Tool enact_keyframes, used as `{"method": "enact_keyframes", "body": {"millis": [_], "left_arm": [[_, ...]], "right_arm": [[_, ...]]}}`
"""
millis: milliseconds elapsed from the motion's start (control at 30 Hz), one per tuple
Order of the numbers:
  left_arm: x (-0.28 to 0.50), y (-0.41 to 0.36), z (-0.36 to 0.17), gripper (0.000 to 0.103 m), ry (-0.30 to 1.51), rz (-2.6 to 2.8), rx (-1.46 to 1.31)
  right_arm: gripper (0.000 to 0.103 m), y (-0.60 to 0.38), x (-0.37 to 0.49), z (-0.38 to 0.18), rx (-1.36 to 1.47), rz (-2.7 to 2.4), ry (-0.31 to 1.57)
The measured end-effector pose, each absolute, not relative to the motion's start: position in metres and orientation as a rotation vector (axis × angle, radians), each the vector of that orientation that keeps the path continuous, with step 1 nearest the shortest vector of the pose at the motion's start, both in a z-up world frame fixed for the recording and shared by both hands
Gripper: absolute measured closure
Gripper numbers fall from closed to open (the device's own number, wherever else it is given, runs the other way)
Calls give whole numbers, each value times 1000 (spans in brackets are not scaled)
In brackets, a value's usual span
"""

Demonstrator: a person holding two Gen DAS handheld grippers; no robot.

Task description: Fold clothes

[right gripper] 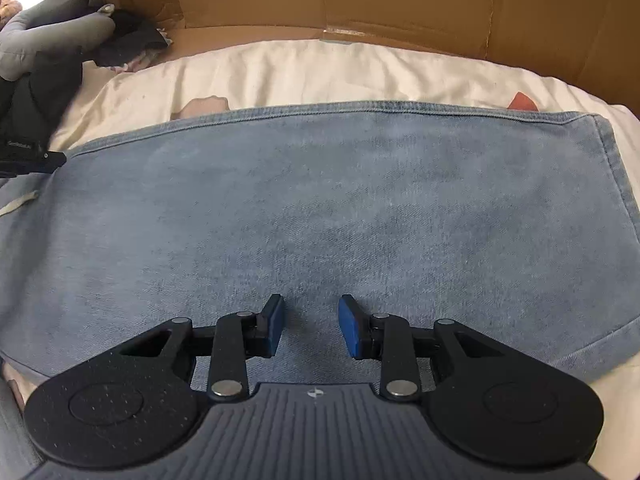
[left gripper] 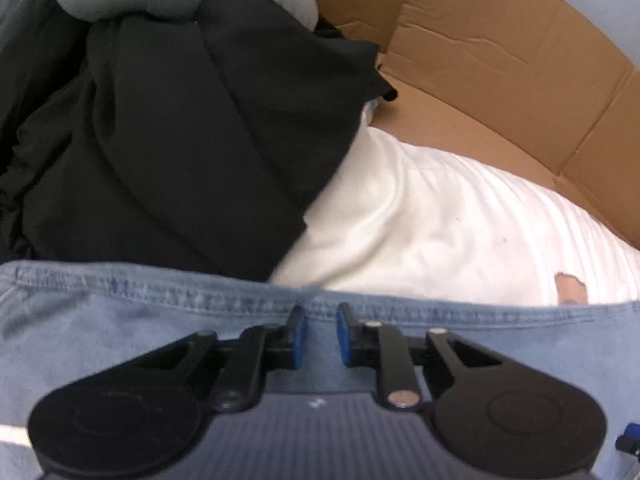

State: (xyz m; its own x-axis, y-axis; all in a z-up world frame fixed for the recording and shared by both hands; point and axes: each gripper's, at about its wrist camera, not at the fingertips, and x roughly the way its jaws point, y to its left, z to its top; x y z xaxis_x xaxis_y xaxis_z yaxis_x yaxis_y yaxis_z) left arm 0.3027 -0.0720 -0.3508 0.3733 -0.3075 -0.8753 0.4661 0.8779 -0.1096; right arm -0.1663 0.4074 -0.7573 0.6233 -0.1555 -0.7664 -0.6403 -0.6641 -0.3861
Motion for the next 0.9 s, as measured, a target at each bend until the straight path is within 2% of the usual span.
{"method": "enact_keyframes", "body": {"millis": [67,200,367,433,500,567,633,700,800,900], "left_arm": [[307,-75,-352,99,1079,-481,191],[313,-76,-352,99,1089,-483,182],[306,-81,-346,99,1071,-477,214],[303,-76,-340,94,1073,-489,177],[298,-70,-333,74,1067,-507,170],[292,-62,-325,64,1054,-531,183],[285,-49,-315,60,1053,-560,175],[280,-30,-304,47,1048,-563,155],[279,7,-290,42,1057,-515,125],[277,44,-276,38,1065,-468,97]], "right_arm": [[66,415,-164,-752,-2147,955,579],[66,434,-152,-740,-2091,954,486],[66,449,-137,-742,-2152,964,425],[66,455,-133,-743,-2168,977,411],[66,464,-129,-746,-2156,981,417],[66,471,-127,-747,-2154,988,423],[66,476,-126,-746,-2170,988,413],[66,484,-125,-743,-2193,968,376],[66,495,-123,-730,-2227,901,292],[65,502,-123,-710,-2232,925,322]]}}
